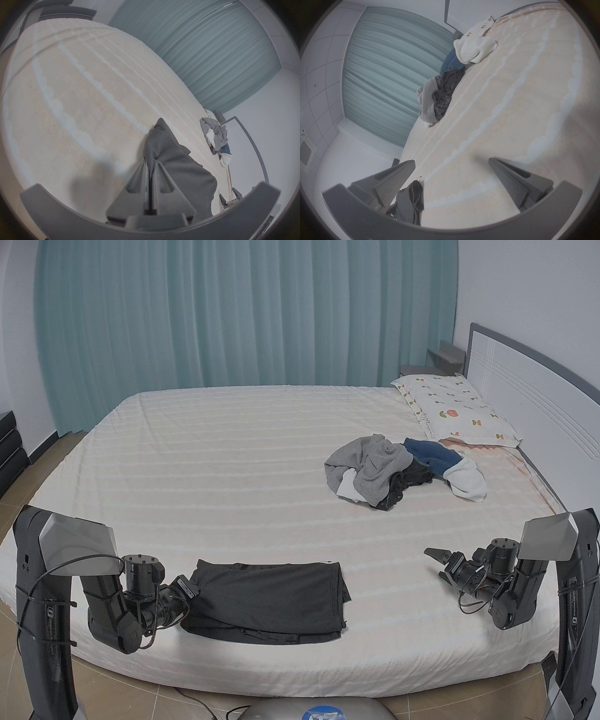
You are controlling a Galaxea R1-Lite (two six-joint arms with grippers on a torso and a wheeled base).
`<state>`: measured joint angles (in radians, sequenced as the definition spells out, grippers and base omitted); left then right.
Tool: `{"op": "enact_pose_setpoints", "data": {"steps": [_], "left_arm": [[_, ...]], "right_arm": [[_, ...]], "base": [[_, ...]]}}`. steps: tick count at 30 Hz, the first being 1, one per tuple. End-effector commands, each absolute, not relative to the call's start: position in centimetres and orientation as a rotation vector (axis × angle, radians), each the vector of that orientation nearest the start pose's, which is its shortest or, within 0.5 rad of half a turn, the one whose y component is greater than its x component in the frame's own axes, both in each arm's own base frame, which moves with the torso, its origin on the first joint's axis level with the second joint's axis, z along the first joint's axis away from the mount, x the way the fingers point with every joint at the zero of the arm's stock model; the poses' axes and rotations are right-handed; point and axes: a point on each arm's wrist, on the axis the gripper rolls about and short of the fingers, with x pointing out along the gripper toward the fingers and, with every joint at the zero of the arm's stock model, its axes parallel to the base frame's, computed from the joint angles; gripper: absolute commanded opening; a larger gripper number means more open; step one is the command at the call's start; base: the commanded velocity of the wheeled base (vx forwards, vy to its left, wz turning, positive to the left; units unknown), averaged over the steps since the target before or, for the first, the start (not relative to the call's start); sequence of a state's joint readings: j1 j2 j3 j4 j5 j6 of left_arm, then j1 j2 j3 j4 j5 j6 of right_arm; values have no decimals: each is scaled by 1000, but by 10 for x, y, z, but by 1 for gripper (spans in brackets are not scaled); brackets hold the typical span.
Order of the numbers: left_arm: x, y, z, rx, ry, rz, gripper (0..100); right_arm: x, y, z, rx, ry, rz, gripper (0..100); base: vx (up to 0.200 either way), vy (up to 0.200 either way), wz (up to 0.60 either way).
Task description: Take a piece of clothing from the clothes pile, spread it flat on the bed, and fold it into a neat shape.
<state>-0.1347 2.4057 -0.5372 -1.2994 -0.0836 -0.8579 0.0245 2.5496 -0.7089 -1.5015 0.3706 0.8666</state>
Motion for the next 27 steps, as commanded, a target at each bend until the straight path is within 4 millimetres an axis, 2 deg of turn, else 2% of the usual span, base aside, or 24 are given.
{"op": "enact_pose_setpoints", "data": {"steps": [1, 27], "left_arm": [[325, -46, -42, -816, 624, 47, 0], [327, -40, -41, -822, 613, 60, 0]], "right_arm": [[370, 18, -55, 905, 489, 223, 100], [370, 17, -55, 906, 488, 222, 100]], "base": [[0, 200, 0], [0, 200, 0]]}}
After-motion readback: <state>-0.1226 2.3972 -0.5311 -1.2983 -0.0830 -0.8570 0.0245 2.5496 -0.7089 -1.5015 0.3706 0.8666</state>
